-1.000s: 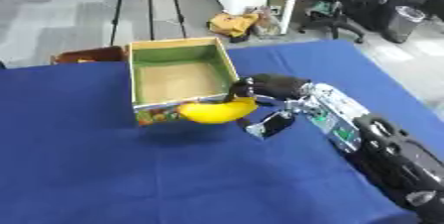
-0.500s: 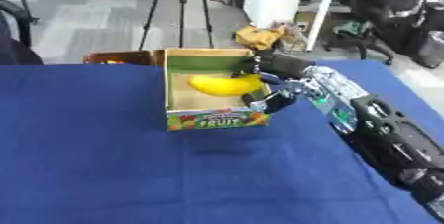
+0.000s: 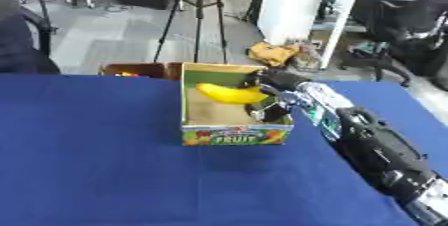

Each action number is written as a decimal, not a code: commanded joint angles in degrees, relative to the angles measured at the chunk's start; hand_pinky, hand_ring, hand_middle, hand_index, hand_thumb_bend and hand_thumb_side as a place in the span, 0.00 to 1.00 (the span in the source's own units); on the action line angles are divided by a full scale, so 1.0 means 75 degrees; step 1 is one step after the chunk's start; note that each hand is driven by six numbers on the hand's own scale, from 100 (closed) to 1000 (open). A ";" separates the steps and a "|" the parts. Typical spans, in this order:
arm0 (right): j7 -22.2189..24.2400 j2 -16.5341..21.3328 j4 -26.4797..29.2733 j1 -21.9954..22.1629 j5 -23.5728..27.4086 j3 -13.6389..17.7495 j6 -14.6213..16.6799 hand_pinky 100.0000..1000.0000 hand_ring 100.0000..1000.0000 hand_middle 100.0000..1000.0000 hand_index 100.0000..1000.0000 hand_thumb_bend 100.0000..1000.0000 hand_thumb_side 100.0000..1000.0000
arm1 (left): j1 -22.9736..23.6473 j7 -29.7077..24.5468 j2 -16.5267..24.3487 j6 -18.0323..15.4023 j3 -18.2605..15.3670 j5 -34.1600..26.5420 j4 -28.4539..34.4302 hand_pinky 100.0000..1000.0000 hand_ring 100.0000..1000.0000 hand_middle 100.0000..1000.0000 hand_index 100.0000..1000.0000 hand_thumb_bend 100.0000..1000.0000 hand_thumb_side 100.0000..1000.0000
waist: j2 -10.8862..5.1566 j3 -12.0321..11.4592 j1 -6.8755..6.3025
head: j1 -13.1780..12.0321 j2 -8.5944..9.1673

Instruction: Pick up objects on the table and place them in the box.

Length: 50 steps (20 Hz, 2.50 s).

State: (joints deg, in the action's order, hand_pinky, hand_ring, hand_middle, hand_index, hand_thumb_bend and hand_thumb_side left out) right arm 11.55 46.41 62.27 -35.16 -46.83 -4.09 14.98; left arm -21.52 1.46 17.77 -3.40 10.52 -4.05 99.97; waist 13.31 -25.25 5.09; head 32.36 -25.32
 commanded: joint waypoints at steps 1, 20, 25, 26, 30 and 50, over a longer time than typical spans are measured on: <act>-0.0114 0.0396 -0.0314 -0.0047 -0.0036 0.0230 -0.0043 0.69 0.85 0.73 0.48 0.00 0.18 | -0.0114 -0.0035 0.0115 0.0004 -0.0008 -0.0034 0.0216 0.38 0.51 0.73 0.67 0.57 0.81 | -0.0071 -0.0052 -0.0070 | 0.0175 0.0205; -0.0091 0.0259 0.1142 -0.0347 0.0648 0.0180 0.0103 0.66 0.86 0.75 0.89 0.00 0.12 | -0.0166 -0.0053 0.0062 -0.0004 0.0000 -0.0050 0.0194 0.38 0.51 0.73 0.67 0.57 0.81 | 0.0004 0.0323 -0.0109 | 0.0268 0.0197; -0.0148 0.0325 0.1511 -0.0508 0.0862 -0.0035 0.0152 0.68 0.84 0.76 0.91 0.00 0.12 | -0.0157 -0.0082 0.0046 -0.0010 0.0040 -0.0047 0.0153 0.38 0.51 0.73 0.67 0.58 0.80 | -0.0058 0.0543 -0.0072 | 0.0252 0.0039; -0.0223 0.0329 0.1695 -0.0504 0.0864 -0.0112 0.0261 0.68 0.84 0.76 0.91 0.00 0.12 | -0.0147 -0.0072 0.0050 -0.0022 0.0025 -0.0042 0.0143 0.38 0.51 0.73 0.67 0.58 0.80 | -0.0063 0.0636 -0.0073 | 0.0207 0.0023; -0.0035 0.0319 0.2298 -0.0212 0.0836 -0.0100 0.0313 0.68 0.85 0.76 0.90 0.00 0.12 | -0.0099 -0.0026 0.0067 -0.0044 -0.0021 -0.0033 0.0131 0.38 0.51 0.73 0.67 0.58 0.80 | -0.0072 0.0834 -0.0128 | 0.0105 0.0044; 0.0899 -0.1738 0.6130 0.1714 0.1944 -0.0126 -0.0001 0.58 0.89 0.74 0.83 0.00 0.22 | 0.0399 0.0362 0.0078 -0.0108 -0.0366 0.0047 -0.0054 0.38 0.51 0.74 0.67 0.57 0.80 | -0.0121 0.3019 -0.0659 | -0.1402 -0.0490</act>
State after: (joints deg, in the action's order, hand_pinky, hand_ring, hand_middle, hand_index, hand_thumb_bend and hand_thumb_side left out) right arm 17.31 33.25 105.54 -21.86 -32.84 -5.36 15.57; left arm -18.14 3.90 17.68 -4.18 8.44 -3.94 98.91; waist 13.21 -2.59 0.09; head 22.20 -28.42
